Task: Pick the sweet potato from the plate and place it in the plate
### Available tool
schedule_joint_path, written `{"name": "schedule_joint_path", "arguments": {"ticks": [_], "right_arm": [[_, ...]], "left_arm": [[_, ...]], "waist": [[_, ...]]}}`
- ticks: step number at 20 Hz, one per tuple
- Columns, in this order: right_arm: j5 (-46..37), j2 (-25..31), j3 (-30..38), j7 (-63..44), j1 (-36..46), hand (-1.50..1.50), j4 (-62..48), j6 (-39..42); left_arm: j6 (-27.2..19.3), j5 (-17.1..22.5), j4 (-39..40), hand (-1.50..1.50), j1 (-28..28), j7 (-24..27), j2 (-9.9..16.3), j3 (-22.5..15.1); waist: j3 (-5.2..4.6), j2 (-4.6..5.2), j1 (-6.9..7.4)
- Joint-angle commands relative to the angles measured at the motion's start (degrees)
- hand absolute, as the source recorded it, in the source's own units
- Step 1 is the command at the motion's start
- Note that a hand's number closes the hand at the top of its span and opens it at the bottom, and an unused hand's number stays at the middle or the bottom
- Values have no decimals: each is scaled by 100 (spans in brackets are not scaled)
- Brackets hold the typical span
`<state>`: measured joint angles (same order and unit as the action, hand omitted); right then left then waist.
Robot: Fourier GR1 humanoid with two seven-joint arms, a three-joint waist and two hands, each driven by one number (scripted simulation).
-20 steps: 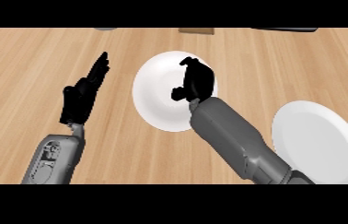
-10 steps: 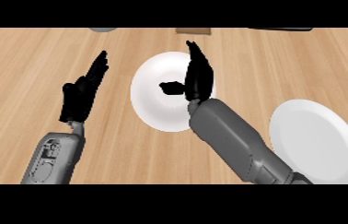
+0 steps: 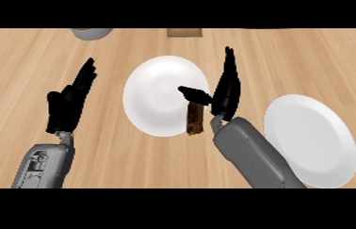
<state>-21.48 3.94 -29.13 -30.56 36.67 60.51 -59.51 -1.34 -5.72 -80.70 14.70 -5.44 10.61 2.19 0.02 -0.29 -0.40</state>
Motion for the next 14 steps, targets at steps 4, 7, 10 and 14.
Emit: {"name": "schedule_joint_path", "arguments": {"ticks": [4,7,10,14], "right_arm": [[30,653,61,324,-1823,-150,1861,59],[196,1175,-35,357,-2609,-150,2960,333],[643,1606,381,834,-3013,-150,3341,663],[1145,1499,923,1596,-3131,-150,3044,998]], "left_arm": [[-190,-239,126,0,-23,132,-158,-81],[32,58,115,0,317,-251,13,165],[-45,-56,-25,0,239,-302,-134,19],[198,42,-397,0,131,-471,-12,58]], "waist": [[-2,16,-27],[-2,12,-57],[1,22,-11],[2,27,38]]}}
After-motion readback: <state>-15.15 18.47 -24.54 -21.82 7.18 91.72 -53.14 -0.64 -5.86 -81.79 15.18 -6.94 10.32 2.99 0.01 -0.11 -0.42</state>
